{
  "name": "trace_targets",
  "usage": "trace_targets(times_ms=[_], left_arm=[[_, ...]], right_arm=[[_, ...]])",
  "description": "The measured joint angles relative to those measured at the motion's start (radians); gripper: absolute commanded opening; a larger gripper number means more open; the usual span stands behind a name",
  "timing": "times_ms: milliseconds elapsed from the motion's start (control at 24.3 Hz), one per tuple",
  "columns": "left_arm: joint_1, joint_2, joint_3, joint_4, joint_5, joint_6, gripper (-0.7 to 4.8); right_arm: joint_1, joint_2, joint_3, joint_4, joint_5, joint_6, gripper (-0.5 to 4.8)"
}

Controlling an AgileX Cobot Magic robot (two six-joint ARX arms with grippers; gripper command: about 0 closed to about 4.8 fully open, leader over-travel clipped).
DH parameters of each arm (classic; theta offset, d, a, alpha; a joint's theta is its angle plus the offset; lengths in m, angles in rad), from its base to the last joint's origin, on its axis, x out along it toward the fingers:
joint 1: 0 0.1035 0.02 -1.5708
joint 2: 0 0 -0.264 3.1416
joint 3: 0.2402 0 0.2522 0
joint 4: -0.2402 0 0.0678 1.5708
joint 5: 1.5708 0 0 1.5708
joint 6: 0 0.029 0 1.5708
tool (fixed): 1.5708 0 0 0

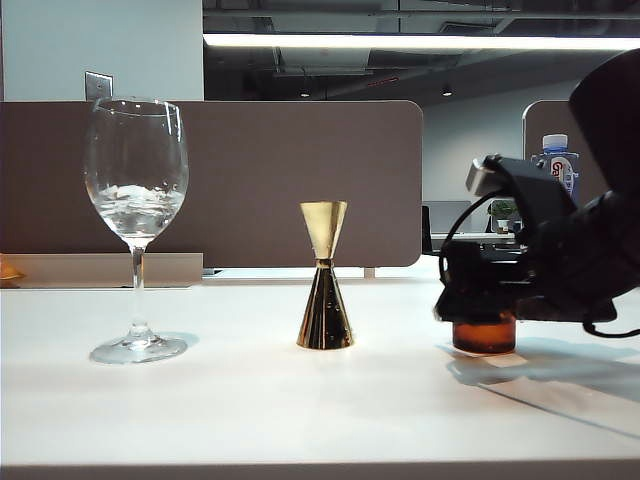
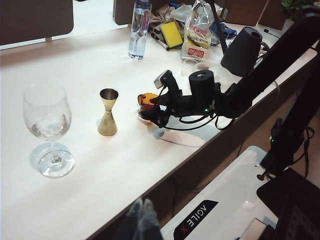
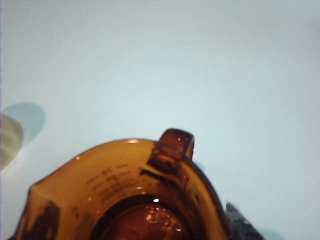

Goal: Pick up the small amber measuring cup and pour the water in it into the jigger, then pick up the jigger and pour the water in it into the wine glass.

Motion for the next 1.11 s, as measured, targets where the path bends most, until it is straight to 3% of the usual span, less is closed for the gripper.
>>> trace_targets(times_ms=[165,330,453,536,659,742,948,1112], left_arm=[[0.0,0.0,0.0,0.0,0.0,0.0,-0.02],[0.0,0.0,0.0,0.0,0.0,0.0,-0.02],[0.0,0.0,0.0,0.0,0.0,0.0,-0.02],[0.0,0.0,0.0,0.0,0.0,0.0,-0.02],[0.0,0.0,0.0,0.0,0.0,0.0,-0.02],[0.0,0.0,0.0,0.0,0.0,0.0,-0.02],[0.0,0.0,0.0,0.0,0.0,0.0,-0.02],[0.0,0.0,0.0,0.0,0.0,0.0,-0.02]], right_arm=[[0.0,0.026,0.023,0.0,0.0,0.0,4.17],[0.0,0.029,0.032,0.005,0.0,0.0,3.24],[0.0,0.029,0.032,0.004,0.001,-0.003,3.22],[0.0,0.029,0.032,0.004,0.001,-0.003,2.38],[0.0,0.029,0.035,0.005,0.001,-0.003,2.29],[0.0,0.029,0.035,0.005,0.001,-0.003,1.68],[0.0,0.029,0.035,0.005,0.002,-0.003,1.64],[0.002,0.029,0.035,0.005,0.01,-0.012,0.93]])
